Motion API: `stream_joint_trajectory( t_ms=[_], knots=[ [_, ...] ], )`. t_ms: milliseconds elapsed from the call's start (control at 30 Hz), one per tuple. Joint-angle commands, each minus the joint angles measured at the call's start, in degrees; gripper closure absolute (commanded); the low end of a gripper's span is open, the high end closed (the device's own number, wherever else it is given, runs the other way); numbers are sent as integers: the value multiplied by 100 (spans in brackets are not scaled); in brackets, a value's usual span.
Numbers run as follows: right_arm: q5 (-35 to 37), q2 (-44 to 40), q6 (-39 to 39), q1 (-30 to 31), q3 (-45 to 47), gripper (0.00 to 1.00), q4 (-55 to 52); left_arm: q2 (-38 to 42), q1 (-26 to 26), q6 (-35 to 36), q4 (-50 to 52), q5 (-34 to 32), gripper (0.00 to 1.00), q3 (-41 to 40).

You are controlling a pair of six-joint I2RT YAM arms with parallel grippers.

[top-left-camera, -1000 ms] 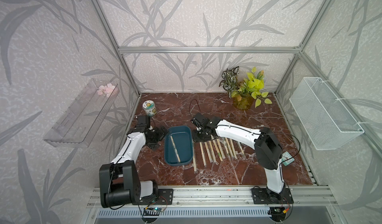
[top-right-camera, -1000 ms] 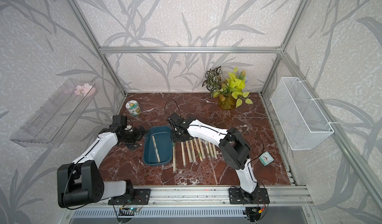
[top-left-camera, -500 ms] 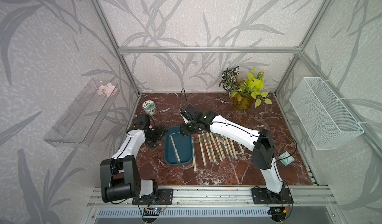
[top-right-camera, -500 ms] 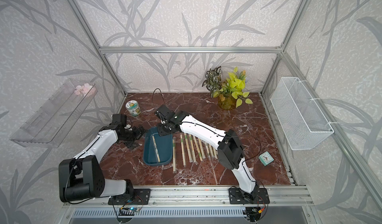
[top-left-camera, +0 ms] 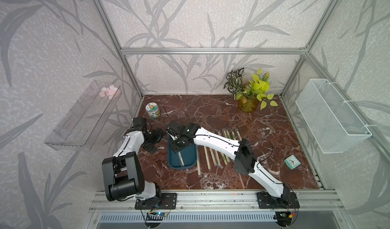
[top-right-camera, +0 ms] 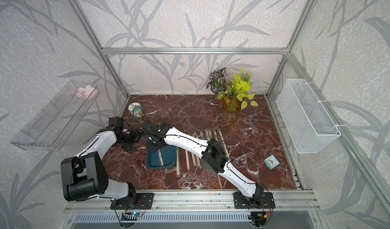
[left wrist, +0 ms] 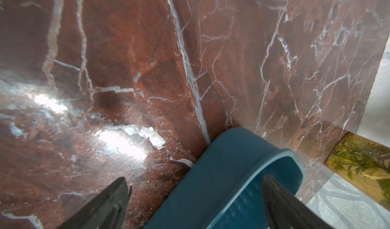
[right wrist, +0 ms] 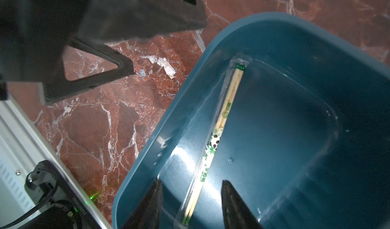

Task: Take the paired disposable chopsticks out of the storage box
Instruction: Pick up the paired disposable chopsticks from the storage box.

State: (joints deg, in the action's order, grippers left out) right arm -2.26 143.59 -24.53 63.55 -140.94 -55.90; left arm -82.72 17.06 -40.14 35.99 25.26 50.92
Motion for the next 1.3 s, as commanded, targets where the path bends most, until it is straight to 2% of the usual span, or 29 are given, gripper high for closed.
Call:
stream_joint_trajectory(
  t_ms=[0, 333, 967, 1067, 1267],
  knots=[
    [309, 336, 107, -36, -379, 53, -430, -40, 112, 154, 147, 45, 1, 185],
    [493, 877, 7, -37, -613, 54, -309, 46, 365, 238, 216, 116, 1, 99],
    [821, 1609, -69, -36, -1051, 56, -249, 217, 456, 259, 222, 239, 1, -64],
    [859, 1716, -108, -38, -1158, 61, -339, 231, 465, 269, 226, 243, 1, -97],
    [791, 1688, -126, -42, -1160, 78, -369, 224, 474, 259, 185, 269, 1, -132]
  ],
)
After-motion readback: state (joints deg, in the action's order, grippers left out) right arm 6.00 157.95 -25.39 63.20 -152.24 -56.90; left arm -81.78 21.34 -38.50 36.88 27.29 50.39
